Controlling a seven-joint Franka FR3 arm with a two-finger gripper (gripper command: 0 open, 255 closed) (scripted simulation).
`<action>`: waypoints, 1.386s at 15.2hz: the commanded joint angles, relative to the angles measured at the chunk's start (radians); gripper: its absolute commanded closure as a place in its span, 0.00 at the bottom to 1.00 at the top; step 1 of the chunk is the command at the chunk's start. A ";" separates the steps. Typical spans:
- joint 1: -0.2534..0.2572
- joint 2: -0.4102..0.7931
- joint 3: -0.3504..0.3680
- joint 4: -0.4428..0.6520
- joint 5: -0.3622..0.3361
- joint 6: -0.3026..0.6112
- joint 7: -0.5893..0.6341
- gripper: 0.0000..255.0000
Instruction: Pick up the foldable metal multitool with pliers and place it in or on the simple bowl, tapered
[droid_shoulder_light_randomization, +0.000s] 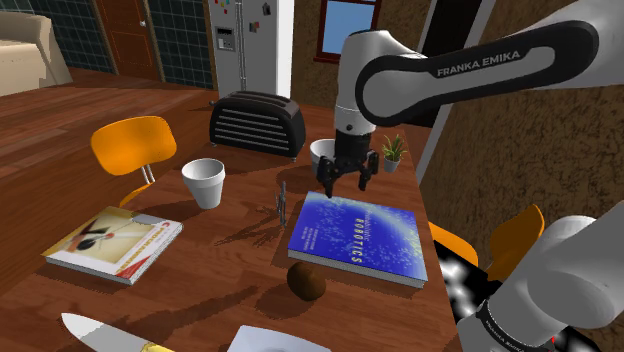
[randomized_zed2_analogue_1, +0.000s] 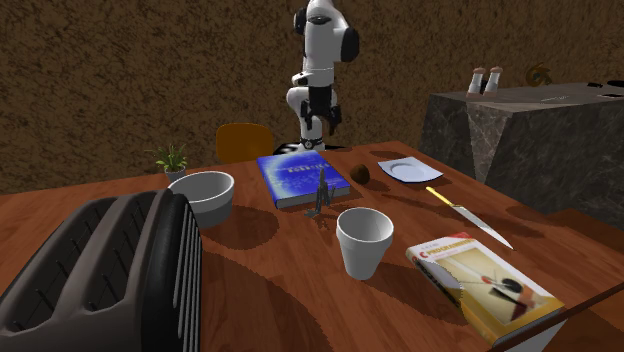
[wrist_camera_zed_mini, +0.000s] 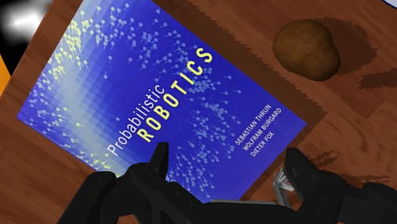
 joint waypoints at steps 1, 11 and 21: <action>-0.009 0.076 0.025 0.039 -0.025 0.053 0.058 0.00; 0.002 0.467 0.079 0.330 -0.249 0.185 0.373 0.00; 0.031 0.610 0.056 0.381 -0.337 0.276 0.459 0.00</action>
